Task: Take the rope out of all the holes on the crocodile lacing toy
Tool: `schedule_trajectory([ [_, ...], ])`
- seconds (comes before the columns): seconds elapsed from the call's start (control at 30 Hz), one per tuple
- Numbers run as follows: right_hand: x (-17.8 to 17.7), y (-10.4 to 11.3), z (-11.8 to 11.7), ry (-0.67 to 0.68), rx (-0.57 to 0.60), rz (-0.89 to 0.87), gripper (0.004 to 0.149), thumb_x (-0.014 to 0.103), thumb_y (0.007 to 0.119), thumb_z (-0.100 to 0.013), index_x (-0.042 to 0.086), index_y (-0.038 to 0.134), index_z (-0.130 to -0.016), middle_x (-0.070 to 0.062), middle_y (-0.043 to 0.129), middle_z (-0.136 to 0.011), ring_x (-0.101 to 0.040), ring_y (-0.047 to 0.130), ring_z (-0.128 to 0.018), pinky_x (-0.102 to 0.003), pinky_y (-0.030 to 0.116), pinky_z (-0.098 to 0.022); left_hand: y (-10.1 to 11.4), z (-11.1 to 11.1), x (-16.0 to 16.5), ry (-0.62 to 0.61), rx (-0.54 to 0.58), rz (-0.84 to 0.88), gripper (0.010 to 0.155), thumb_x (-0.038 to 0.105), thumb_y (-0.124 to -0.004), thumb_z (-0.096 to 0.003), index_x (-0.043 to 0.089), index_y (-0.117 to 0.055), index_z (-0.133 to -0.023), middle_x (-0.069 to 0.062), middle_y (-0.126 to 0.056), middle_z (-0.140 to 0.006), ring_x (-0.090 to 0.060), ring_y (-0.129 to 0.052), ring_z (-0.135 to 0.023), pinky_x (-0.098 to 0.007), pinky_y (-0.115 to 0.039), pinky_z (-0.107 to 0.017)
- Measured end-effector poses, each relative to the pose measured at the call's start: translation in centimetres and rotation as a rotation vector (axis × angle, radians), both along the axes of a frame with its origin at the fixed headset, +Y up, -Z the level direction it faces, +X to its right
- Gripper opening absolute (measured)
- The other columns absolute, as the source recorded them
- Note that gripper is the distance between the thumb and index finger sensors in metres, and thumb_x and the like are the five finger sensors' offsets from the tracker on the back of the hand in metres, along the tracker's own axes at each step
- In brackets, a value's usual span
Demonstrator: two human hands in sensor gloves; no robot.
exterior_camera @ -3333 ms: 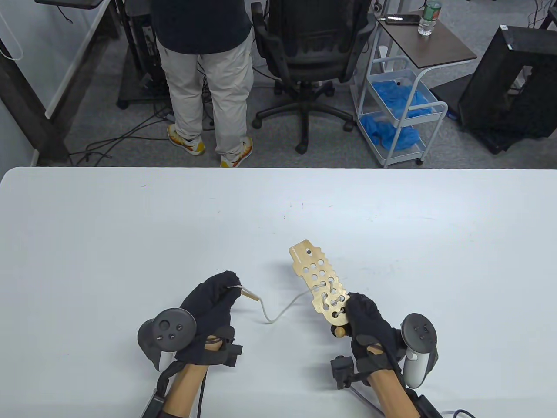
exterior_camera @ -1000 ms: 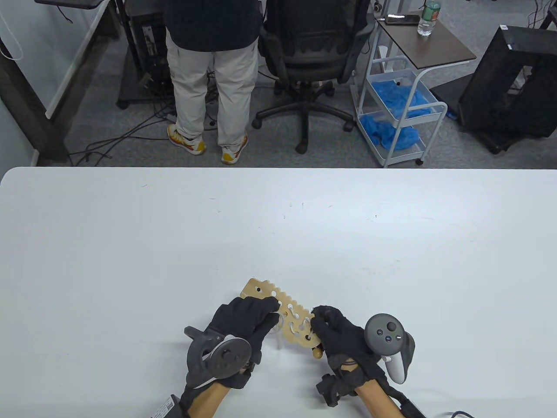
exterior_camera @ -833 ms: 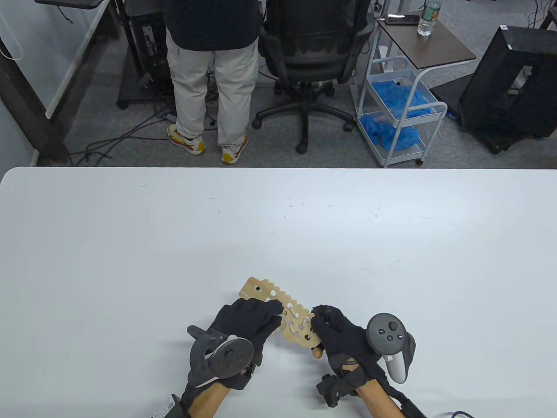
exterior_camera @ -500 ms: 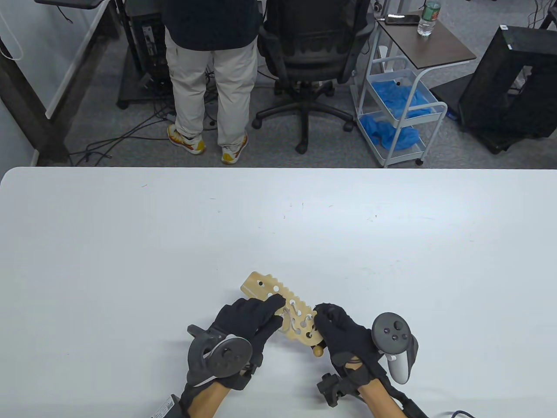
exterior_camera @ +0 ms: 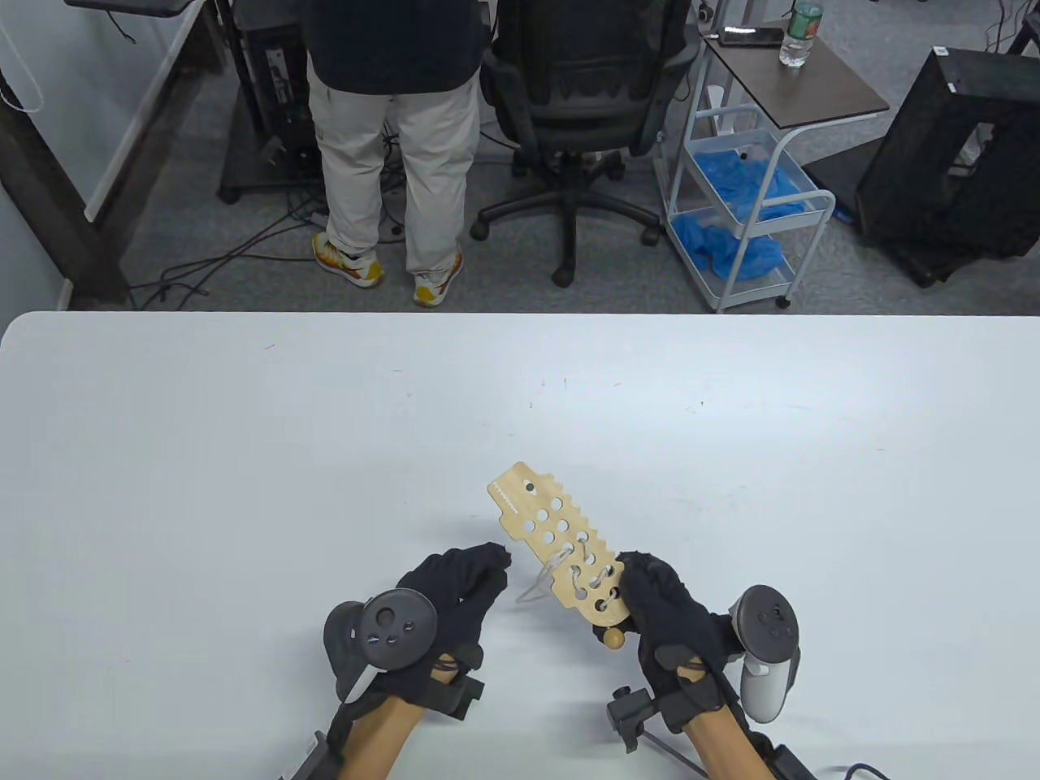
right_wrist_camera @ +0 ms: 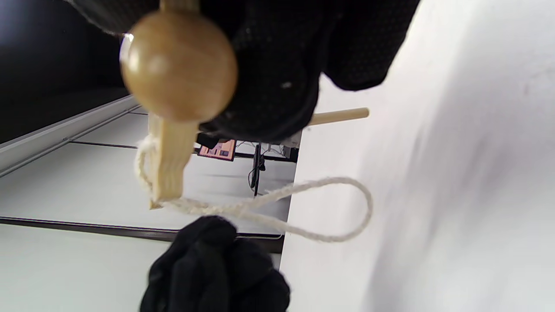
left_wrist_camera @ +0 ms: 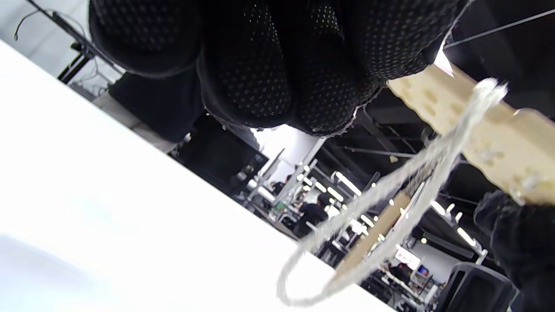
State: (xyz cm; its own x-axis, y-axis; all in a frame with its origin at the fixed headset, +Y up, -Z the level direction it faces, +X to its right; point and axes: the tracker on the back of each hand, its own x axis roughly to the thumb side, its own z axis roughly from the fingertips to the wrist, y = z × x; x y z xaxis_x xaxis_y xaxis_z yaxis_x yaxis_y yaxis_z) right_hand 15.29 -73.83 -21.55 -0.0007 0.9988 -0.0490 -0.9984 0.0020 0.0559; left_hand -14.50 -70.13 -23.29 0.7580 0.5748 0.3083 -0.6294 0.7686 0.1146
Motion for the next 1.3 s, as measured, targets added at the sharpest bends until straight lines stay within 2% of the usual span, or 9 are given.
schedule_trajectory([
  [0.07, -0.2, 0.0, 0.0, 0.024, 0.003, -0.012, 0.047, 0.044, 0.07, -0.049, 0.019, 0.068, -0.089, -0.001, 0.095, -0.07, -0.018, 0.102, -0.044, -0.049, 0.08, -0.055, -0.3, -0.1, 0.1, -0.021, -0.035, -0.007, 0.043, 0.041, -0.082, -0.0453, 0.035, -0.085, -0.088, 0.004, -0.101, -0.07, -0.015, -0.1, -0.055, -0.042, -0.087, -0.043],
  [0.17, -0.5, -0.1, -0.1, 0.079, 0.009, -0.031, 0.047, 0.044, 0.07, -0.049, 0.019, 0.068, -0.089, -0.001, 0.095, -0.07, -0.018, 0.102, -0.044, -0.049, 0.08, -0.055, -0.5, -0.2, 0.1, -0.029, -0.052, 0.009, 0.045, 0.047, -0.078, -0.0463, 0.035, -0.084, -0.09, 0.003, -0.1, -0.072, -0.017, -0.099, -0.057, -0.043, -0.087, -0.045],
  [0.3, -1.1, 0.0, -0.1, 0.155, 0.03, -0.051, 0.047, 0.044, 0.071, -0.049, 0.02, 0.067, -0.089, -0.002, 0.095, -0.071, -0.019, 0.102, -0.045, -0.05, 0.079, -0.056, -0.9, -0.4, 0.4, -0.136, -0.104, 0.063, 0.048, 0.042, -0.082, -0.0451, 0.035, -0.082, -0.093, 0.001, -0.095, -0.082, -0.02, -0.095, -0.067, -0.048, -0.082, -0.052],
  [0.5, -1.5, 0.3, 0.0, 0.184, 0.057, -0.03, 0.047, 0.044, 0.071, -0.049, 0.02, 0.068, -0.089, -0.001, 0.095, -0.071, -0.019, 0.102, -0.045, -0.05, 0.079, -0.056, -1.3, -0.6, 1.1, -0.299, -0.17, 0.154, 0.053, 0.039, -0.081, -0.0461, 0.035, -0.078, -0.099, -0.002, -0.087, -0.095, -0.024, -0.086, -0.081, -0.055, -0.074, -0.061],
  [0.57, -1.6, 0.3, 0.0, 0.194, 0.058, -0.039, 0.047, 0.044, 0.071, -0.049, 0.02, 0.068, -0.089, -0.001, 0.095, -0.071, -0.019, 0.102, -0.045, -0.05, 0.079, -0.056, -1.4, -0.5, 1.3, -0.324, -0.185, 0.157, 0.056, 0.045, -0.078, -0.0467, 0.034, -0.075, -0.102, -0.004, -0.084, -0.099, -0.026, -0.083, -0.084, -0.057, -0.071, -0.063],
  [0.73, -1.8, 0.3, -0.1, 0.233, 0.069, -0.049, 0.047, 0.044, 0.071, -0.049, 0.02, 0.068, -0.09, -0.001, 0.095, -0.071, -0.019, 0.102, -0.045, -0.05, 0.078, -0.057, -1.4, -0.4, 1.4, -0.335, -0.17, 0.132, 0.06, 0.045, -0.084, -0.0433, 0.034, -0.075, -0.102, -0.003, -0.084, -0.1, -0.026, -0.083, -0.085, -0.059, -0.07, -0.064],
  [0.9, -2.1, 0.4, -0.1, 0.272, 0.085, -0.052, 0.047, 0.044, 0.071, -0.049, 0.02, 0.068, -0.09, -0.002, 0.095, -0.071, -0.019, 0.102, -0.046, -0.051, 0.078, -0.057, -1.3, -0.4, 1.5, -0.352, -0.17, 0.133, 0.051, 0.044, -0.085, -0.0431, 0.039, -0.084, -0.094, -0.002, -0.086, -0.098, -0.025, -0.084, -0.084, -0.058, -0.07, -0.064],
  [1.0, -2.1, 0.4, 0.0, 0.264, 0.088, -0.039, 0.047, 0.044, 0.071, -0.049, 0.02, 0.068, -0.09, -0.002, 0.095, -0.071, -0.019, 0.102, -0.045, -0.051, 0.078, -0.057, -1.2, -0.4, 1.5, -0.347, -0.165, 0.128, 0.045, 0.042, -0.085, -0.0439, 0.039, -0.088, -0.089, 0.0, -0.09, -0.093, -0.023, -0.087, -0.08, -0.057, -0.071, -0.064],
  [1.3, -1.6, 0.3, -0.2, 0.205, 0.07, -0.011, 0.047, 0.044, 0.071, -0.049, 0.019, 0.068, -0.089, -0.002, 0.095, -0.07, -0.02, 0.102, -0.044, -0.051, 0.078, -0.056, -1.1, -0.3, 1.0, -0.263, -0.132, 0.108, 0.044, 0.041, -0.086, -0.0441, 0.04, -0.089, -0.088, 0.001, -0.092, -0.09, -0.021, -0.089, -0.077, -0.056, -0.073, -0.063],
])
